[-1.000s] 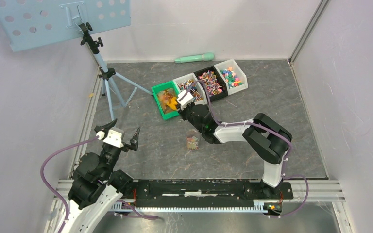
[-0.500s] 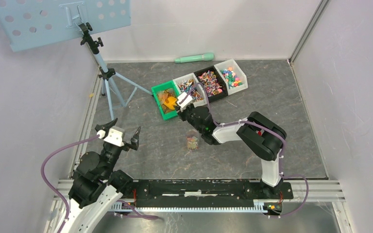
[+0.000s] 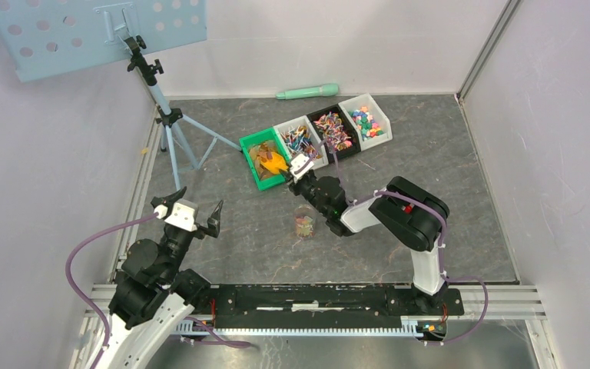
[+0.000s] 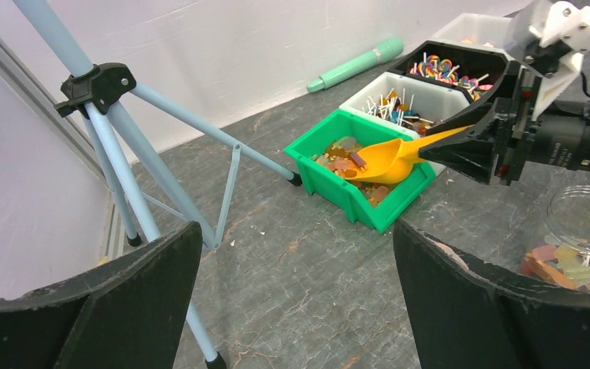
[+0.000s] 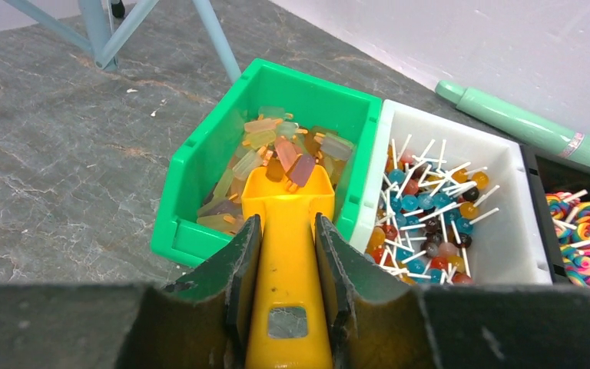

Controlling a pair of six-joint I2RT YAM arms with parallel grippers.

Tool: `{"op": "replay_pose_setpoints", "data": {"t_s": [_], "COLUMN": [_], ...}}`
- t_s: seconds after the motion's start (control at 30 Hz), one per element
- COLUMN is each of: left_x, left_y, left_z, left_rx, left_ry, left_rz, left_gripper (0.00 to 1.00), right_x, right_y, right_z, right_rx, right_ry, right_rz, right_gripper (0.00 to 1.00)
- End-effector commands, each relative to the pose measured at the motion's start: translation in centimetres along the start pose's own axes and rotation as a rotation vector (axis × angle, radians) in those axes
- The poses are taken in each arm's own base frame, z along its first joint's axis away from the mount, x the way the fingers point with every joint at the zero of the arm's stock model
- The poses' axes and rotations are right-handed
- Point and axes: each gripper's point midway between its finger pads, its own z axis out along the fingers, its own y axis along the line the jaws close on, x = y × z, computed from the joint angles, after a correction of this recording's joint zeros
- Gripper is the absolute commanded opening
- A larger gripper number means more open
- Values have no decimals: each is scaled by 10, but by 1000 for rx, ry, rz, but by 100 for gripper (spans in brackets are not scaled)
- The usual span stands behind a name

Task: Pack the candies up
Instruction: Scoop the fake candies from the storage box.

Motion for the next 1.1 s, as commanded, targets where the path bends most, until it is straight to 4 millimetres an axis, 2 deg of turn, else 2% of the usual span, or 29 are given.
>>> {"op": "replay_pose_setpoints", "data": {"t_s": [0.0,0.6,0.87,1.07], "left_x": [-6,-3,-1,1], "left_y": [-1,0,1,1], "left_z": [4,6,7,8], "left_rx": [0,-7,-19,-18], "left_ry": [-22,-12,-5,8], "left_rz": [-22,-8,-4,0], "left_gripper": [100,100,100,100], "right_x": [-55,-97,-135,-154], "right_y": [-16,-33,-34,-34], "right_z": [-11,-51,-81,-100], "right_rx": [32,5,-36,-68], "right_ry": [-228,-423,-539,-588], "right_rz": [16,32,29,19], "right_gripper": [0,0,0,0]}}
